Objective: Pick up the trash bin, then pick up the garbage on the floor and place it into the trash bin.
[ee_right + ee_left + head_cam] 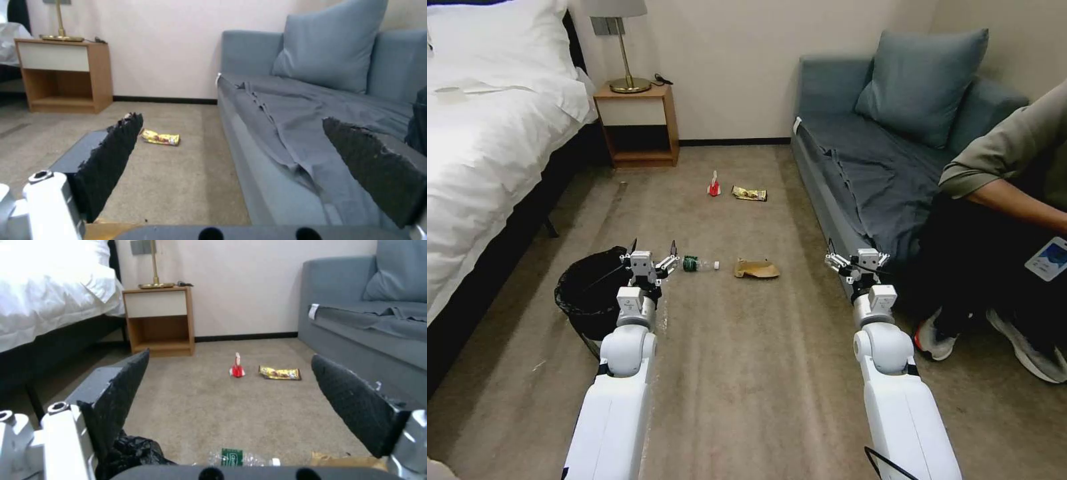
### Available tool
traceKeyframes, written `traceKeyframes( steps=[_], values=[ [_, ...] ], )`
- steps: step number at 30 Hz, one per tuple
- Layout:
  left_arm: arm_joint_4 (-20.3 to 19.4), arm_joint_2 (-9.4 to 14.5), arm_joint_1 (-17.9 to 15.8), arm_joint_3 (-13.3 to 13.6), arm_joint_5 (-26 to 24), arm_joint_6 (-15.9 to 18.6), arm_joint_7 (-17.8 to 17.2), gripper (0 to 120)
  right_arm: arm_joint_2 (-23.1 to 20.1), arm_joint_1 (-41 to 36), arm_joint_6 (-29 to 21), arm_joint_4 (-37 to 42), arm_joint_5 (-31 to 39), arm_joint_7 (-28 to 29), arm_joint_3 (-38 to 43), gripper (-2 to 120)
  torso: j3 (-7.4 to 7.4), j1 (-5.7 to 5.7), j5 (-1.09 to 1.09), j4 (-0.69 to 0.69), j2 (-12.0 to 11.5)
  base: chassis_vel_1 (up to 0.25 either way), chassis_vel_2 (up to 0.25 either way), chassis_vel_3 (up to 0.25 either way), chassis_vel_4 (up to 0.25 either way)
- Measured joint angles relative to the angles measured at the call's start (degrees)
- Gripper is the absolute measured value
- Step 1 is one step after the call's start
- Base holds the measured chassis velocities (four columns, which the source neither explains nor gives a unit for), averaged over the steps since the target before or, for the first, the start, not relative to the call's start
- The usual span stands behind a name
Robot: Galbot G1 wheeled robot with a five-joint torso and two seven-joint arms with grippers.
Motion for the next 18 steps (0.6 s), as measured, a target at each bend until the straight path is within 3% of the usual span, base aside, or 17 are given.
traceKeyframes(
  steps=[18],
  values=[
    [0.0, 0.0, 0.0, 0.0, 0.0, 0.0, 0.0, 98, 0.0, 0.0, 0.0, 0.0, 0.0, 0.0, 0.0, 100, 0.0, 0.0, 0.0, 0.0, 0.0, 0.0, 0.0, 0.0, 0.0]
  ],
)
